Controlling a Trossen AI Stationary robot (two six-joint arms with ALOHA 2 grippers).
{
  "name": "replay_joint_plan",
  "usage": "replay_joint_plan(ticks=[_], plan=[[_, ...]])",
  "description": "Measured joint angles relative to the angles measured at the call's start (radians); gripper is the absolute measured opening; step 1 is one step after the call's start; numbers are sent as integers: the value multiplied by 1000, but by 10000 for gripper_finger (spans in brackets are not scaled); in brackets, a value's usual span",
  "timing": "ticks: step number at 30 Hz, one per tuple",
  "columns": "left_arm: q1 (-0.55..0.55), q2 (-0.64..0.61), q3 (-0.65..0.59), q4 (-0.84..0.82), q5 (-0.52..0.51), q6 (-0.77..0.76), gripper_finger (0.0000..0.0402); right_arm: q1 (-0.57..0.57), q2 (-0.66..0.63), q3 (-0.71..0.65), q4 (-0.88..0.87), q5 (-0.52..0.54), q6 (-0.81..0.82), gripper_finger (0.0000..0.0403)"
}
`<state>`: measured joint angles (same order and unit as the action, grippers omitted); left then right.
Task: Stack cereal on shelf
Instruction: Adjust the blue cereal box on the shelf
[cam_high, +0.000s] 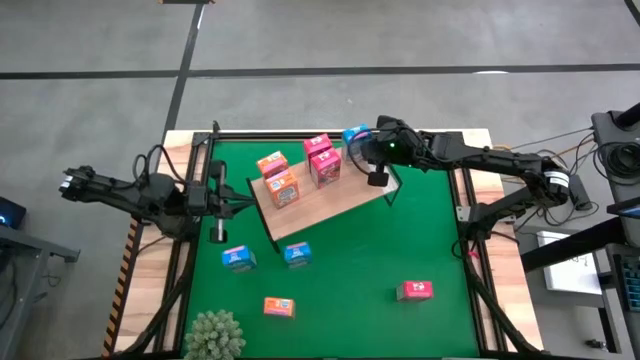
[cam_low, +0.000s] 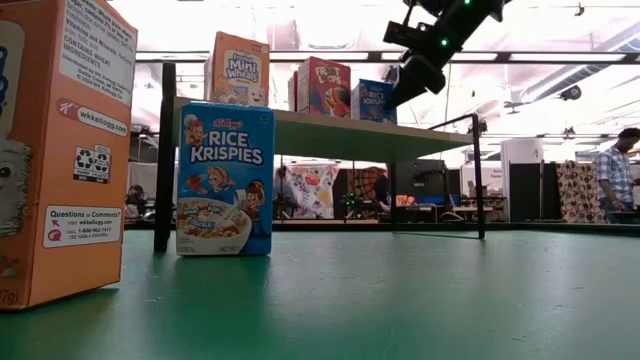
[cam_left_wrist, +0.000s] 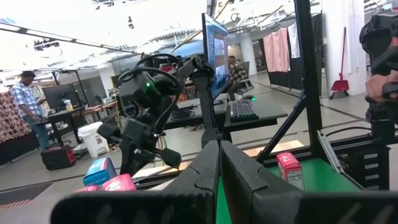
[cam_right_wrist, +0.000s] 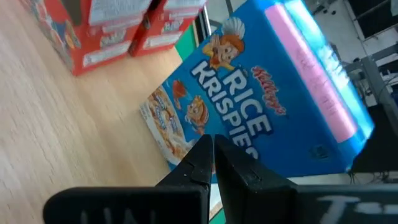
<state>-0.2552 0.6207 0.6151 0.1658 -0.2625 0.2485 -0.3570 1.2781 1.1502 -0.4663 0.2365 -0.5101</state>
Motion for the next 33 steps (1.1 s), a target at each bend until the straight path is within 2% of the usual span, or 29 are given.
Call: replay_joint_plan(ticks=[6, 10, 16, 24, 28, 33], plan=[[0, -1, 0, 3, 0, 0, 0, 1, -14, 12, -94, 1, 32, 9], [0, -1, 0, 8, 0, 0, 0, -6, -27, 25, -146, 46, 50, 9], [0, -1, 0, 8, 0, 0, 0, -42, -32, 23, -83, 87, 55, 9], [0, -1, 0, 7, 0, 3, 0, -62, -32, 19, -21, 69, 41, 9], [0, -1, 0, 7, 0, 4, 0, -62, -32, 19, -21, 19, 52, 9], [0, -1, 0, 6, 0, 4, 0, -61, -31, 19, -25, 44, 57, 9]])
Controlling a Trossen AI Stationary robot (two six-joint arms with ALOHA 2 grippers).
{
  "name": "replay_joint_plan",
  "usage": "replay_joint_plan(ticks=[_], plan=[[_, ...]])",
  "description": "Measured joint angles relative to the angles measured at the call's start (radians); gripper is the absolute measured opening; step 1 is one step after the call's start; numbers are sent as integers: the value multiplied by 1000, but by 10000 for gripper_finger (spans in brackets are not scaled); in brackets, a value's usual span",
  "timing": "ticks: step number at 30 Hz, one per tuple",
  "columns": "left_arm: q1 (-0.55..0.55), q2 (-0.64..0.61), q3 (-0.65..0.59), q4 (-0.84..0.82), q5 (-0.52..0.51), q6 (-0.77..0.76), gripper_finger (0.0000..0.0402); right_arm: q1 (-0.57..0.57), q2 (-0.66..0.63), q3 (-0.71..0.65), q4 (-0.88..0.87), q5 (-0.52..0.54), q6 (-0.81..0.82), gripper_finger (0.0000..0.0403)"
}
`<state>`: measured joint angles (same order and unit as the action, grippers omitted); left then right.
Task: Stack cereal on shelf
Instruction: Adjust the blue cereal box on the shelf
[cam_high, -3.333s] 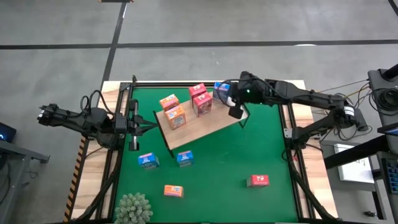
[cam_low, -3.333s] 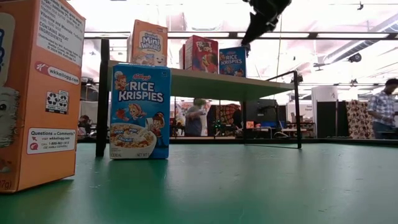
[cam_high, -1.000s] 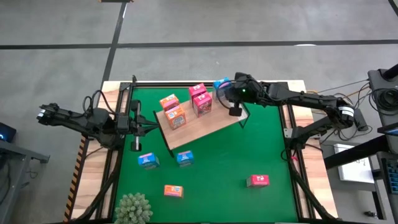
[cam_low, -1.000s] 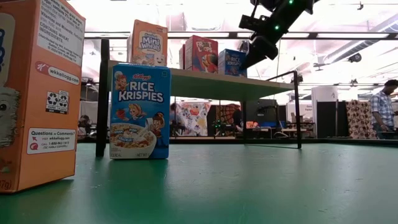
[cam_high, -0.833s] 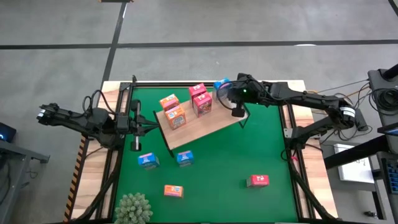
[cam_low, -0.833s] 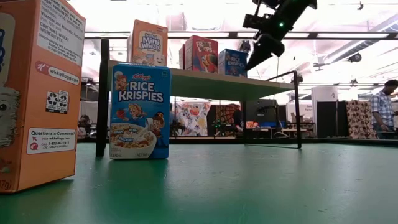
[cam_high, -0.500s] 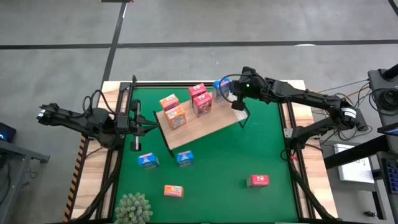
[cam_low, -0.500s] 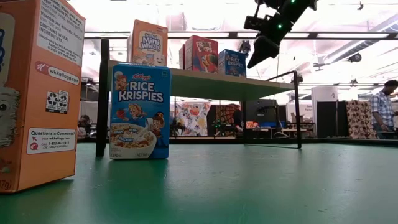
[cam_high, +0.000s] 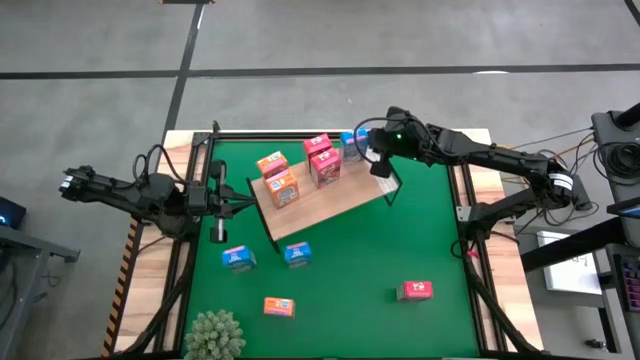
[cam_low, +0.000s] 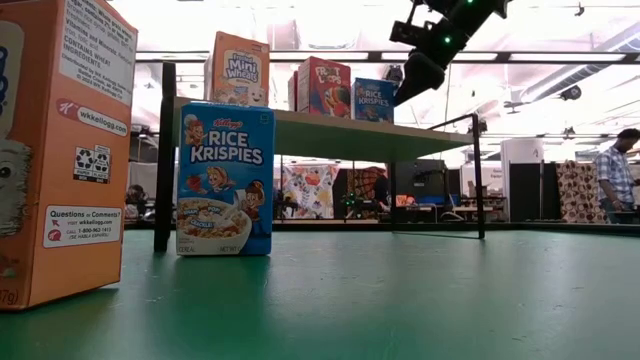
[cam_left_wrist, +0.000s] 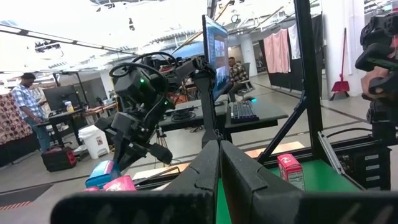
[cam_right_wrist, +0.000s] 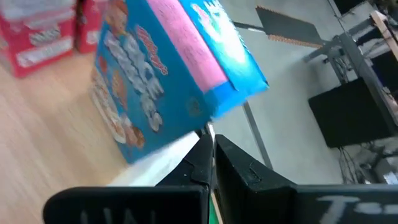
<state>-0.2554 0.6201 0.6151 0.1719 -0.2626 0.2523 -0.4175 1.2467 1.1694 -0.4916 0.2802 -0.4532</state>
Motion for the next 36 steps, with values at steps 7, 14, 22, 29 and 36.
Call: replay_joint_plan(ticks=[7, 14, 22, 29, 36], plan=[[0, 0, 0, 0, 0, 0, 0, 0, -40, 21, -149, -84, 51, 9], [0, 0, 0, 0, 0, 6, 0, -1, -35, -17, -123, -495, -22, 9], [0, 0, 0, 0, 0, 5, 0, -2, -33, -154, 194, -452, -52, 9], [0, 0, 0, 0, 0, 5, 0, -2, -33, -244, 368, -342, -61, 9], [0, 0, 0, 0, 0, 17, 0, -2, -33, -250, 401, -304, -64, 9]])
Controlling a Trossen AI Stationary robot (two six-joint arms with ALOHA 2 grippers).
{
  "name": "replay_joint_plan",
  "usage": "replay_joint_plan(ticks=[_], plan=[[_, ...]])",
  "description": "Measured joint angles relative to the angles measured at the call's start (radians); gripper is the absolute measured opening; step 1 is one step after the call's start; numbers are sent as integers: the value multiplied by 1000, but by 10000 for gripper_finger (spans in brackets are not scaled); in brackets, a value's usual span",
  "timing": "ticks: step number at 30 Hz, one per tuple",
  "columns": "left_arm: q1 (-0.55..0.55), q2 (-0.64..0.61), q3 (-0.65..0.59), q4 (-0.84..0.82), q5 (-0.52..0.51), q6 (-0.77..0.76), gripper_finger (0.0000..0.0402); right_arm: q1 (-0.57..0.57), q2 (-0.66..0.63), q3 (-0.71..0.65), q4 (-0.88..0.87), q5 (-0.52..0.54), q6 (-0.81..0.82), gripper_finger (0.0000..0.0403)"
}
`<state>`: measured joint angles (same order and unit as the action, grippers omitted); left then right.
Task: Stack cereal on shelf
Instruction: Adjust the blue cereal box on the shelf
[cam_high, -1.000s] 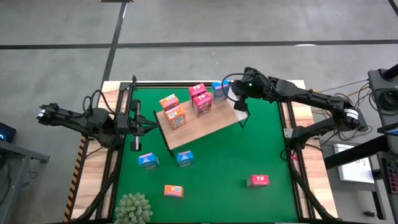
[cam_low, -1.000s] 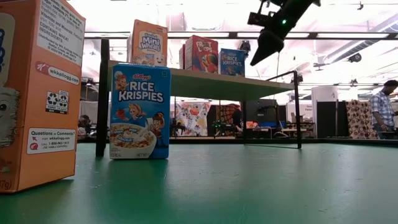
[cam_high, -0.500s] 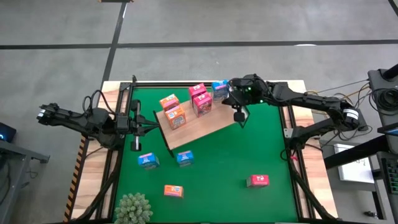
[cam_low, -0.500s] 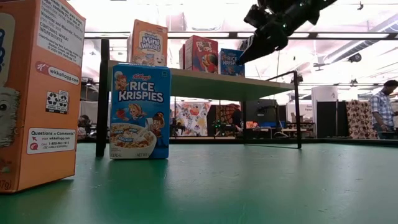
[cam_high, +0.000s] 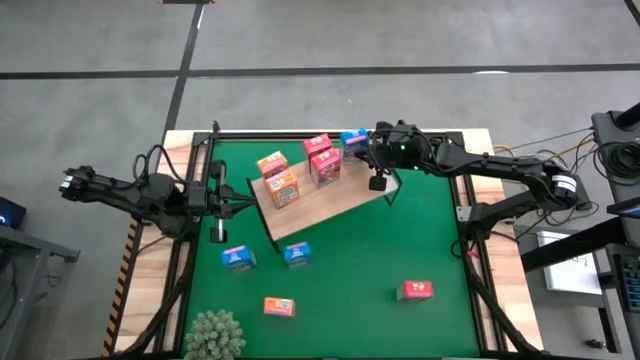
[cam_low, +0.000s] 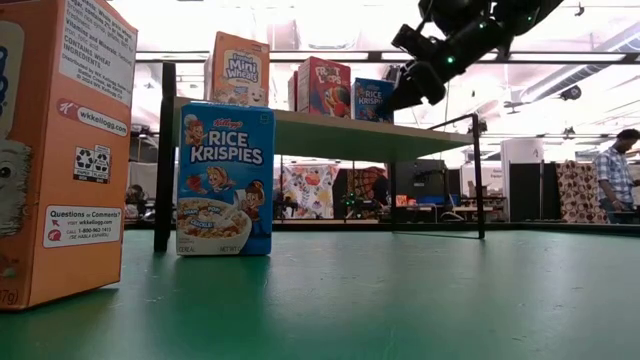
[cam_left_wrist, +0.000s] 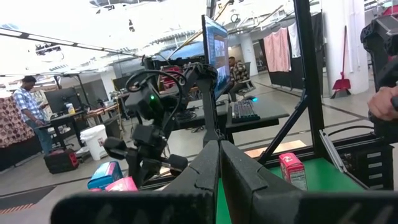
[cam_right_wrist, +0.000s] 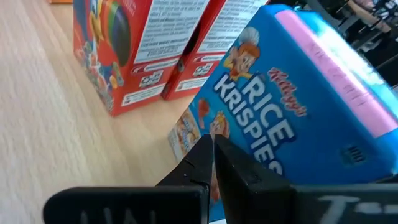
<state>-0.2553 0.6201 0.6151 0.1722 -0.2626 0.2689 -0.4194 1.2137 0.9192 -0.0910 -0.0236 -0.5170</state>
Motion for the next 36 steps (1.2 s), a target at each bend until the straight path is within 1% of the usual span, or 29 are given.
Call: replay_joint_plan(ticks=[23, 29, 33, 36], plan=[[0, 0, 0, 0, 0, 2, 0, 0, 1, 0, 31, 28, -78, 9], [0, 0, 0, 0, 0, 2, 0, -7, 46, 0, 69, 29, -92, 9], [0, 0, 0, 0, 0, 2, 0, -7, 54, 0, 63, 75, -101, 9], [0, 0, 0, 0, 0, 2, 0, -7, 44, 0, 52, 78, -101, 9]])
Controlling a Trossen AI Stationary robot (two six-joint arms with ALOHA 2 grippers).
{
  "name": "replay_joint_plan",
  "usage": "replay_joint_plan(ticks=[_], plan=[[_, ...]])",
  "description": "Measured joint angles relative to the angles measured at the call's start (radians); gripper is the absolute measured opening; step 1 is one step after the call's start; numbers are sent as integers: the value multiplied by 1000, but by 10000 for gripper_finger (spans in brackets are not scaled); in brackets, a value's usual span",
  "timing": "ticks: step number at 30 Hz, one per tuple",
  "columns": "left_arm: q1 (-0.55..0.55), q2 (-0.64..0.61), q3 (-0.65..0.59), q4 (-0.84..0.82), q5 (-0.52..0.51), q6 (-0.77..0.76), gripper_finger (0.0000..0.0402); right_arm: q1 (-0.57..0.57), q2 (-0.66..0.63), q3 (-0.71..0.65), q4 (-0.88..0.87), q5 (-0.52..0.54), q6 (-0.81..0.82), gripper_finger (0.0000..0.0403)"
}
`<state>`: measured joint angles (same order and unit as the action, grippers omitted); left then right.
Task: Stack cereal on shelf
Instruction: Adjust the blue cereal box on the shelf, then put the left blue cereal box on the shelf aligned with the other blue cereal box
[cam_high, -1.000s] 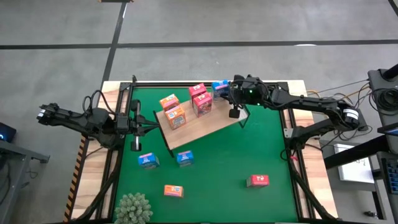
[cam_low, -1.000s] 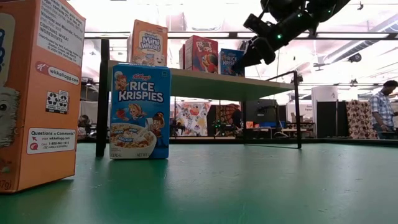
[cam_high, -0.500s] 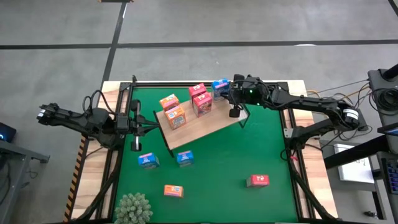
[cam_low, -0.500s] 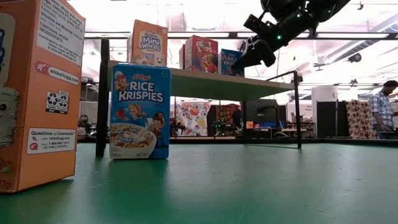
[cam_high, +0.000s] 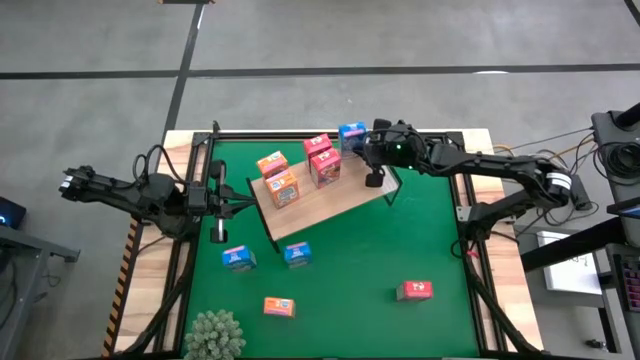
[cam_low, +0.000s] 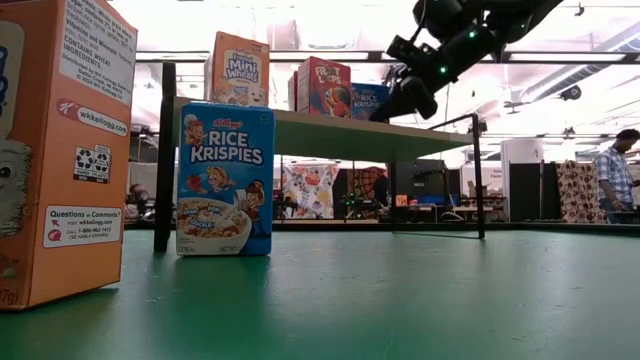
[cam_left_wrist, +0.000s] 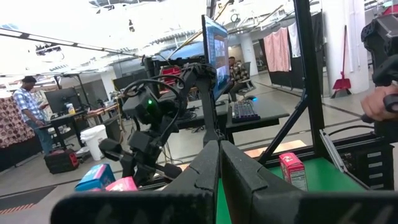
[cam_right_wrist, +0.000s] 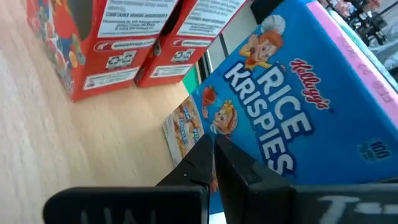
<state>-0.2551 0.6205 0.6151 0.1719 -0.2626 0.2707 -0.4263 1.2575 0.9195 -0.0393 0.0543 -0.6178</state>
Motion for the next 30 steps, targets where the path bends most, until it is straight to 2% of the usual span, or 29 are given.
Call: replay_joint_plan(ticks=[8, 19, 24, 30], plan=[[0, 0, 0, 0, 0, 0, 0, 0, -33, 0, -19, 51, -3, 9], [0, 0, 0, -2, 0, 0, 0, 6, -37, 0, -36, 44, 43, 9], [0, 0, 0, 4, 0, -12, 0, 48, -64, 0, -66, 43, 85, 9], [0, 0, 0, 12, 0, -101, 0, 136, -138, 0, -106, 43, 165, 9]])
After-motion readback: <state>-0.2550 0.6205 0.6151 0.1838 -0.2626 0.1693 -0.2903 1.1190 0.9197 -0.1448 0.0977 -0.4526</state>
